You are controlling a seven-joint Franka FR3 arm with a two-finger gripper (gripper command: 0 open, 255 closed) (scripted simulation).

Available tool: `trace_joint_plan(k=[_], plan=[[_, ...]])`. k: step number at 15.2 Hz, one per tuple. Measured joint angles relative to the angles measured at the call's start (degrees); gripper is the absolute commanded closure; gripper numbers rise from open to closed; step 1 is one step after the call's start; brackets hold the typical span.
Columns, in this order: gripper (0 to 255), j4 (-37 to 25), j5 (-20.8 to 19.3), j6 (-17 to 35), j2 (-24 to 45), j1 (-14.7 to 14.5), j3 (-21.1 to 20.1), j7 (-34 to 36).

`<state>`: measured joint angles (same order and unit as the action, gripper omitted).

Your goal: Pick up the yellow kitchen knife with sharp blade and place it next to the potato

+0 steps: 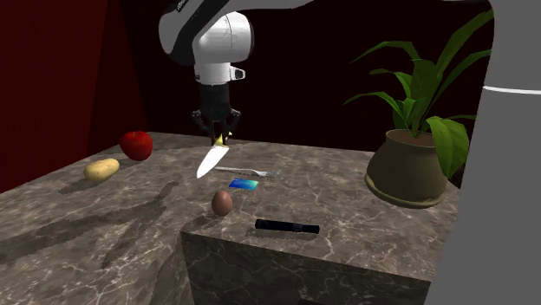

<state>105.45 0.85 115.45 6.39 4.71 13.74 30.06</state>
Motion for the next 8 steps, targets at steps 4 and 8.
trace_joint_plan(k=[4,8], plan=[[255,-6.98,0.73,-1.69,5.44,-1.93,-1.73,3.61],[255,-15.90,1.32,-4.47,11.70,-3.65,-3.16,6.89]])
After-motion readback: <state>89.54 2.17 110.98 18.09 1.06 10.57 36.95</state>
